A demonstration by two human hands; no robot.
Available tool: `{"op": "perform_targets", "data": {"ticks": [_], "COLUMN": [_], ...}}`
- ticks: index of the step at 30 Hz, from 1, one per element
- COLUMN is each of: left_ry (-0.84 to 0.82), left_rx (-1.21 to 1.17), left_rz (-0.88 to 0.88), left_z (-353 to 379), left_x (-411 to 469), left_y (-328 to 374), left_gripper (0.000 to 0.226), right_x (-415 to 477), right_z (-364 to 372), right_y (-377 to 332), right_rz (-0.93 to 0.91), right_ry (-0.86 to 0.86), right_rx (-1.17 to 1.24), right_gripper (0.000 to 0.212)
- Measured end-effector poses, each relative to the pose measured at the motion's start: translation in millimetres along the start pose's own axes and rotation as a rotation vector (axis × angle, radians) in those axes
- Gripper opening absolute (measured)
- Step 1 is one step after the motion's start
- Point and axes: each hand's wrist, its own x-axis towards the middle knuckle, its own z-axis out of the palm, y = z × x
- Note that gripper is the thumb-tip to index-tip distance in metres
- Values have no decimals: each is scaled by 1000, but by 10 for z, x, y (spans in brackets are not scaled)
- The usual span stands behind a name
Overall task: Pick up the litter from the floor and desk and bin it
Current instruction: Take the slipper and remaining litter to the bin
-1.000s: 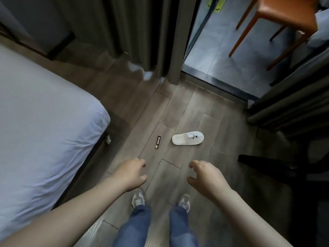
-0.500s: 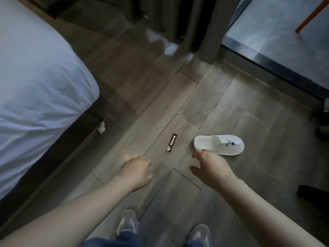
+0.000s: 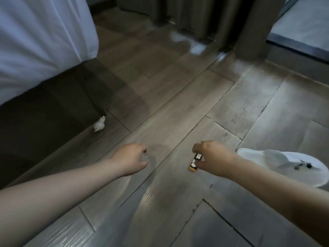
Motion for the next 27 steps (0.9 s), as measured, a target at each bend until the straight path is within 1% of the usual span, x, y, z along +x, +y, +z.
{"op": "perform_targets", "data": {"ticks": [4,6,10,14,20,23,25,27], "left_ry": [43,86,193,146,119,116,146,185], "left_rx": [-39,-21,30,34,-137,-101,-82,-162], "left_rz": [-161,-228,-290,-381,-488,-456,-364,-262], "left_z": [-64,-103,-196,-219,-134,-58,-6,51], "left_x": [-91,-47,125,279,571,608,615,609], "left_y": [-239,-395,-742,-995,-1161,-1201,-1140,-1032], "left_gripper": [37,41,52,61,74,64,57,49], "right_x": [-81,-56,153,232,252,258,233,189], "right_z": [-5,6,-27,16,228,252,267,297], "right_y": [-182,-272,-345,-416,-392,-300,-225,-139], "right_rz": [-27,-54,-96,-81,-105,-78,-63,-49], "right_ry": [-8,-9,22,28,-12,-16,-5,5], "right_rx": [49,63,18,26,9,12,14,3], "right_gripper": [45,46,47,46,48,47,45,41]}}
